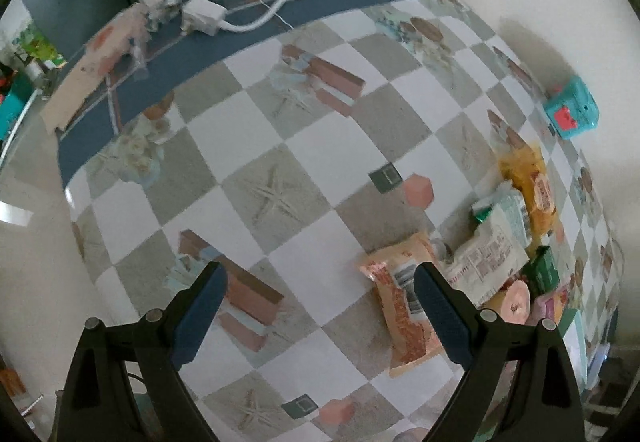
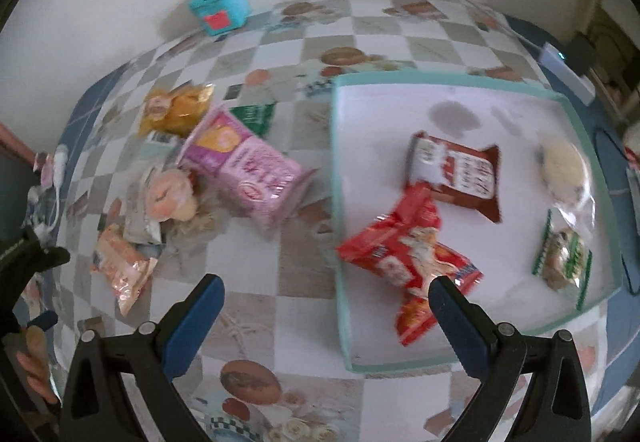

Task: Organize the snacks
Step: 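Move the left gripper to the orange bread bag and the right to the pink bag, then grasp the orange bread bag with the left gripper while the right grasps the pink bag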

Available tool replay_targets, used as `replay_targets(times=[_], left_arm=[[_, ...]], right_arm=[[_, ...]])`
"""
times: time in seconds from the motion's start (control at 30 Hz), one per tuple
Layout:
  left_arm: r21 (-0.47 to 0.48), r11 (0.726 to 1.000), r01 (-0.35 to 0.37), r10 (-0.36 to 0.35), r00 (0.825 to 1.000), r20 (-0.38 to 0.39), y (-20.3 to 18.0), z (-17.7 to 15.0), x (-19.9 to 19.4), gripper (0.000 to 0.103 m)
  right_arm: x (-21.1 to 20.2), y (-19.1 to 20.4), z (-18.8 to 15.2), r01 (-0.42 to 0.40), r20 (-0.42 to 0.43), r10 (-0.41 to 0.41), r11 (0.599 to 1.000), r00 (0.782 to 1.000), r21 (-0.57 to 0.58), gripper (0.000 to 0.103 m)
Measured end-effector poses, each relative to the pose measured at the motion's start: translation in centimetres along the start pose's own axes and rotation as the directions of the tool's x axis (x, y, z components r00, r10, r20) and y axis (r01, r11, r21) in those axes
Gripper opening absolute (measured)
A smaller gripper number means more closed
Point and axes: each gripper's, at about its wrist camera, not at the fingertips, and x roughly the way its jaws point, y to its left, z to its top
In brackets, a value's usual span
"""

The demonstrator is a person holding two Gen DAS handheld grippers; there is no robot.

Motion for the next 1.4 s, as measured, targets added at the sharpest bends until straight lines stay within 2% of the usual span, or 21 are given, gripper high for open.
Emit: replay_targets(times=[0.2,0.3,0.47,1.1,1.37,1.4], left_arm=[[0.054,0.998,0.04,-0.037,0.997,-0.064,-1.7,-0.8,1.4,0.095],[0.083,0.996,0.04,-0.033,0.996,-0.088,-2.7,-1.2,2.1,0.095],[0.111,0.993,0.039,-0.025,0.992,-0.121,-4.1,-1.3,3.3,0.095],[0.179,0.984,0.02,0.011,0.985,-0.173,-8.4,-1.9,6.8,0.094],[0.195,0.981,0.019,0.015,0.985,-0.17,-10.0,-2.6,7.9,0.093],[0.193,0.981,0.017,0.016,0.985,-0.169,-9.9,-2.6,7.9,0.093]], right_arm=[[0.5,1.9,0.7,0.007,0.026,-0.006,0.998,1.0,-0.065,0.103],[1.0,2.8,1.4,0.049,0.059,-0.042,0.993,0.997,-0.11,0.103],[1.7,3.7,2.5,0.061,0.081,-0.05,0.988,0.995,-0.143,0.103],[5.7,7.1,4.5,0.176,0.125,-0.146,0.941,0.981,-0.289,0.101],[6.8,8.1,4.7,0.194,0.136,-0.158,0.926,0.978,-0.323,0.095],[6.9,8.1,4.6,0.193,0.135,-0.157,0.926,0.978,-0.323,0.089]])
